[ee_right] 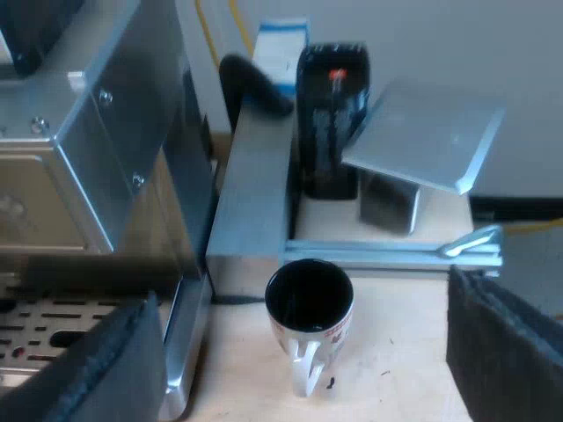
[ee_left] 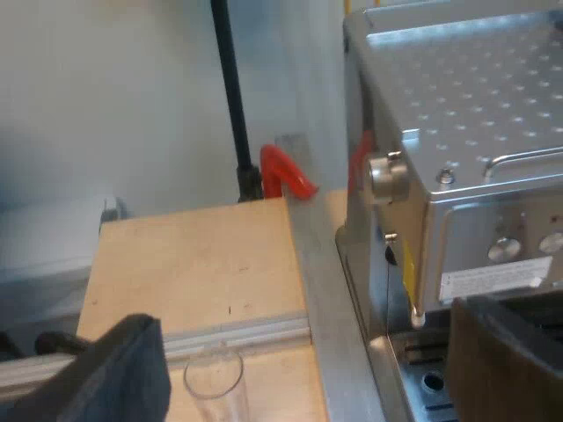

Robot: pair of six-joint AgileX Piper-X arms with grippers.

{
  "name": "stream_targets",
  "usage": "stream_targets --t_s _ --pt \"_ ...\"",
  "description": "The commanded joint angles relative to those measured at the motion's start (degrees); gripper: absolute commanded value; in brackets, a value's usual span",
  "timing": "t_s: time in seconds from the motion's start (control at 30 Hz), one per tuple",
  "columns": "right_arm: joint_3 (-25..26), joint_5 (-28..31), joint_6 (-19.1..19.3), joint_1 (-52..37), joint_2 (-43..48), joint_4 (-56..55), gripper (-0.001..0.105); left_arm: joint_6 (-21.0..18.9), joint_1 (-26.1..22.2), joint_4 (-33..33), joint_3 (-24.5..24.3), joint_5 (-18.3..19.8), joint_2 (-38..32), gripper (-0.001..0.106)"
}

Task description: Grind coffee beans and then tamp

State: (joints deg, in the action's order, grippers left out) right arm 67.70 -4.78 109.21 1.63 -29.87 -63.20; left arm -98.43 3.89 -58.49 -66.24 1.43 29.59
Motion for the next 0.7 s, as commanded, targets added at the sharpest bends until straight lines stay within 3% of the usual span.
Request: stream_targets --t_s 0.03,0.07,0.27,0.3,0.4,0.5,0.7 --pt "-2.1 -0.1 -0.8 0.0 7.0 2.6 0.069 -0.1 0.8 0.1 3.3 -0.8 -6.0 0.068" --pt "-3.3 -0.1 -1.1 0.0 9.3 2.6 0.069 -0.1 0.8 0.1 6.1 -0.8 -11.8 0.068" --pt "-10.0 -0.1 -1.5 0.0 20.9 2.6 0.069 -0.1 0.8 -1.0 10.1 -0.8 -21.6 0.068" --pt "-11.8 -0.1 -1.5 0.0 24.1 2.6 0.069 -0.1 0.8 -3.3 12.3 -0.3 -28.4 0.068" --pt "-15.0 -0.1 -1.5 0.0 30.1 2.4 0.069 -0.1 0.8 -5.8 13.1 -0.1 -33.8 0.068" --pt "-16.7 -0.1 -1.5 -0.1 33.5 -0.1 0.069 -0.1 0.8 -9.7 13.1 0.6 -38.2 0.068" --pt "-18.1 1.6 -1.5 0.1 32.6 -3.0 0.069 0.0 0.6 -19.5 13.1 0.0 -38.2 0.068"
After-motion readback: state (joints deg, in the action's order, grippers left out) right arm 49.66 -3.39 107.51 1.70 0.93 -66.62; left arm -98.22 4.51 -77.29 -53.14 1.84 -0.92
